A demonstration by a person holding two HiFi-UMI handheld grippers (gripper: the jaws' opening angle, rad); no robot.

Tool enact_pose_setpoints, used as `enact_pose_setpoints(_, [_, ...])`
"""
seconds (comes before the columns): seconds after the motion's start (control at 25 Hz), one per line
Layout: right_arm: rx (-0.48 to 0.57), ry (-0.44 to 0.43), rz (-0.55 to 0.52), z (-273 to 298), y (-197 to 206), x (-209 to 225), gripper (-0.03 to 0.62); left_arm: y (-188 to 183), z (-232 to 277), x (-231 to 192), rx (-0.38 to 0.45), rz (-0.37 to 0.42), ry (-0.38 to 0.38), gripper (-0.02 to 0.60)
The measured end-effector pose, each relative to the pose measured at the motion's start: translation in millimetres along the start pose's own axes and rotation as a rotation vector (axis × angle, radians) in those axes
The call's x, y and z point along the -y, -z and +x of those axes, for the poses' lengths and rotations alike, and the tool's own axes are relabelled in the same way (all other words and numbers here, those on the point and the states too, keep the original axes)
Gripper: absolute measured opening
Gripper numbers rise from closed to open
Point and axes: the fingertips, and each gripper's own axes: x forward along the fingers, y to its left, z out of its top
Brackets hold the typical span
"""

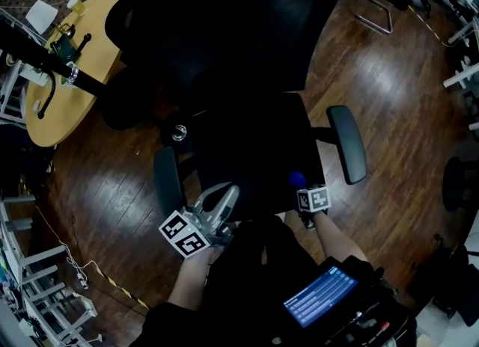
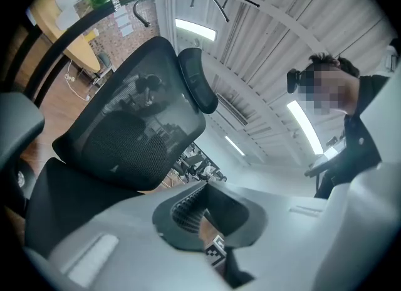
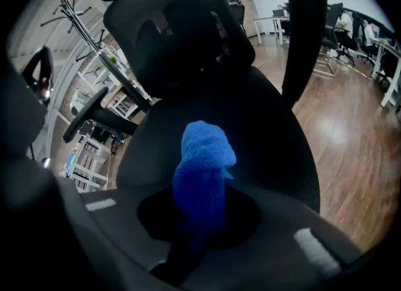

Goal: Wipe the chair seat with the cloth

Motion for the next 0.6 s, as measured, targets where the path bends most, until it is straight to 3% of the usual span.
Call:
enact_pose_setpoints(0.2, [0.217,-0.168,-0.056,-70,-71,-83,0.038,-29,-9,32,-0.017,0.026,-0.004,0.005])
enact_pose_setpoints(0.48, [0.591,-0.532,-0.091,-222,-170,-212,0.038,-84,-15,78,0.082,0.082,0.027,0.005])
enact_pose_setpoints(0.6, [0.717,-0.624,-0.168,-284,-187,-258,0.038,-97,-26,96,0.128,0.107,0.038,0.005])
